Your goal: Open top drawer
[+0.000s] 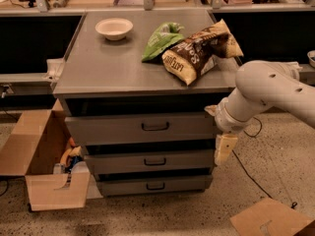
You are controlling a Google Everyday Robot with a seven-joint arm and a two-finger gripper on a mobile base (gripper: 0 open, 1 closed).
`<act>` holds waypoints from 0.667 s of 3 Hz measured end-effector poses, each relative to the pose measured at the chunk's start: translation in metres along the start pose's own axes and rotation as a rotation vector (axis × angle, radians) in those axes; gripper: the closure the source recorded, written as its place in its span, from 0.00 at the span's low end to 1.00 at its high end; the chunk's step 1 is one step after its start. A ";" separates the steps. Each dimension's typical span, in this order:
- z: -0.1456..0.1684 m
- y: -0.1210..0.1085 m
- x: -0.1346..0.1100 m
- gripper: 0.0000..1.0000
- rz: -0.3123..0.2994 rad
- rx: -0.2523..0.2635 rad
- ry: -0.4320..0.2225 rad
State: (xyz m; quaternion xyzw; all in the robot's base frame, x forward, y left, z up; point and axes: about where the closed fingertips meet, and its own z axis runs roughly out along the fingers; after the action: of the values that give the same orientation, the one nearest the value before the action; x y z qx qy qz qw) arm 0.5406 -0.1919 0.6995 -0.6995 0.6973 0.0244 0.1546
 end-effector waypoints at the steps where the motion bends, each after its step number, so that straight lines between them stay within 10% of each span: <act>1: 0.017 -0.015 0.005 0.00 -0.073 -0.018 -0.040; 2: 0.035 -0.024 0.005 0.00 -0.107 -0.051 -0.047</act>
Offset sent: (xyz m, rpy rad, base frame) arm 0.0473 0.0074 -0.0448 0.0243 0.0416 0.1696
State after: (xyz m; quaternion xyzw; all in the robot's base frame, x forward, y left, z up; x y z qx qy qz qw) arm 0.5711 -0.1884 0.6694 -0.7387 0.6543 0.0502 0.1542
